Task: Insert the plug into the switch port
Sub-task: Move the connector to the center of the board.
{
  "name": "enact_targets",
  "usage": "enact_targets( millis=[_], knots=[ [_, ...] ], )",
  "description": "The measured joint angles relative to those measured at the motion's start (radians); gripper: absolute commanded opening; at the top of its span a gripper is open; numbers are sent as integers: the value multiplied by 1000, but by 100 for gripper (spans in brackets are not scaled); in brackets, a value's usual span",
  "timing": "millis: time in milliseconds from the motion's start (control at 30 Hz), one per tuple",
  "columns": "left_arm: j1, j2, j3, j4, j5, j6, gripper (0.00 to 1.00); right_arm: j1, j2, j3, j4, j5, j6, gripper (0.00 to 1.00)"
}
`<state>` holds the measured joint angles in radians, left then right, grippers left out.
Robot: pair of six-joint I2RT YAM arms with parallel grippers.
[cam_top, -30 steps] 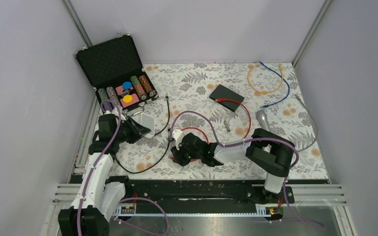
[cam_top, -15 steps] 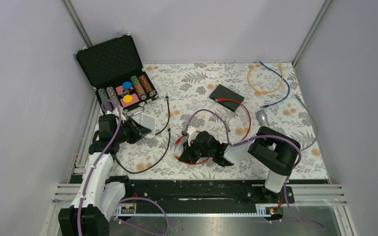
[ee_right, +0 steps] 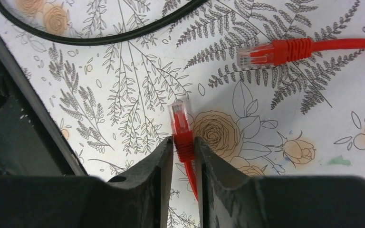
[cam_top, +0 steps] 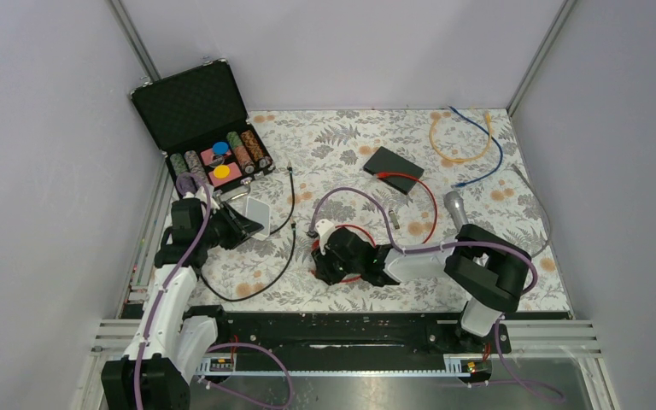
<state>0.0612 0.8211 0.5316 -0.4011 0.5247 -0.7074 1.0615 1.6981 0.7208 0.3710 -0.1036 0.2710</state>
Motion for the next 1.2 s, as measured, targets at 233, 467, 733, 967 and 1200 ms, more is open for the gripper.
enact_targets(
  millis=[233, 467, 733, 967, 1200],
  knots=[
    [0, 0, -2, 4, 3, 0, 9, 26, 13, 22, -25, 71, 23, 27],
    [0, 0, -2, 6, 6, 0, 9, 71, 60, 83, -42, 142, 41, 25],
    [3, 0, -2, 7, 19, -2, 9, 133, 68, 75, -17, 266, 75, 33],
    [3, 0, -4, 14, 43, -5, 10, 163, 69, 32, 61, 314, 82, 2],
    [4, 42, -50, 177, 245, -56, 8, 172, -83, -70, -25, 334, -5, 0]
  ],
)
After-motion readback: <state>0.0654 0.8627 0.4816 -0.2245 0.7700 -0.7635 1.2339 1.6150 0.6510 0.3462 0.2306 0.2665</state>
